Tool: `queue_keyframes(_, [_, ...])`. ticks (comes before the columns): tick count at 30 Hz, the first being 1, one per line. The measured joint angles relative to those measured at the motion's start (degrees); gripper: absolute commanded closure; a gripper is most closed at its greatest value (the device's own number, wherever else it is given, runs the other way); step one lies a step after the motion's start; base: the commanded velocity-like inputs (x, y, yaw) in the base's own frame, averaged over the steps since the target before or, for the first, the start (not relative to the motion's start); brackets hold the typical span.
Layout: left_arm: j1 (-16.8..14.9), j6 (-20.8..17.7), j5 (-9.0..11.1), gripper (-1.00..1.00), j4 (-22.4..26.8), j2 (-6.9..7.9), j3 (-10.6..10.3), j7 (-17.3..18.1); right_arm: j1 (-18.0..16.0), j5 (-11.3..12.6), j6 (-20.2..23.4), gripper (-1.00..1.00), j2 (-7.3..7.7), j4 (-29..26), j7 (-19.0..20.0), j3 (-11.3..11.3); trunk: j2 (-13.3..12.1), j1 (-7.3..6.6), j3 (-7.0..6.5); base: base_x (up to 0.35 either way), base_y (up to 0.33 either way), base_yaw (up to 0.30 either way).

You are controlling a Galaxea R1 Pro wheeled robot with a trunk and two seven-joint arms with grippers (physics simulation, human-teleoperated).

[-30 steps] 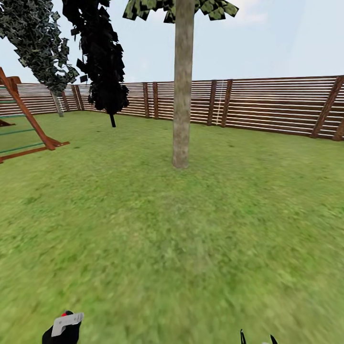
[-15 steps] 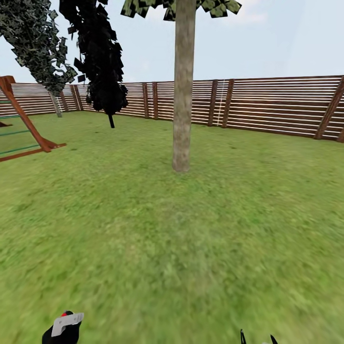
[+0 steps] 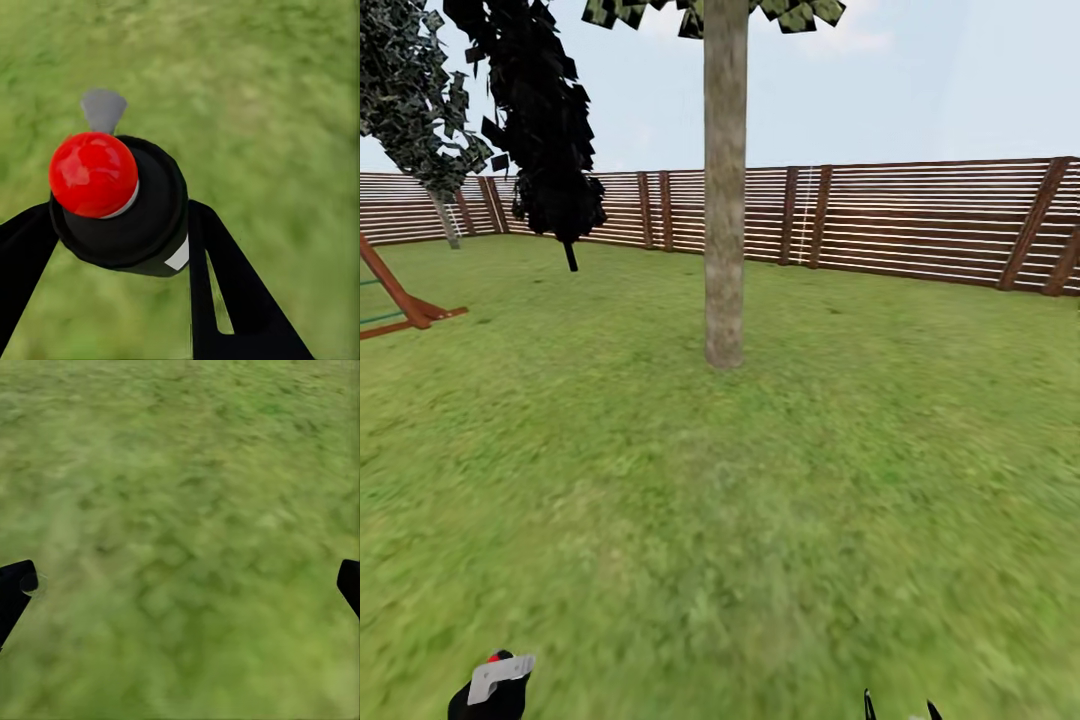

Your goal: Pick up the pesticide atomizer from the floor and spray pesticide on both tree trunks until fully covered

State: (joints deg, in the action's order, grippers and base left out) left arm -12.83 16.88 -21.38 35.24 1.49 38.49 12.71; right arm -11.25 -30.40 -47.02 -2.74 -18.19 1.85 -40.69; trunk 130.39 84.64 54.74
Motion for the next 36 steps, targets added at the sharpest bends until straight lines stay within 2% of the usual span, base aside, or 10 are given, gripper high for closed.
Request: queue_keyframes(36, [0.0,0.0,0.0,1.0,0.0,0.0,0.0,0.0,0.0,-0.01,0.0,-1.0,0.0,0.07,0.03,0.0,0.0,0.0,0.0,0.34,0.0,0.0])
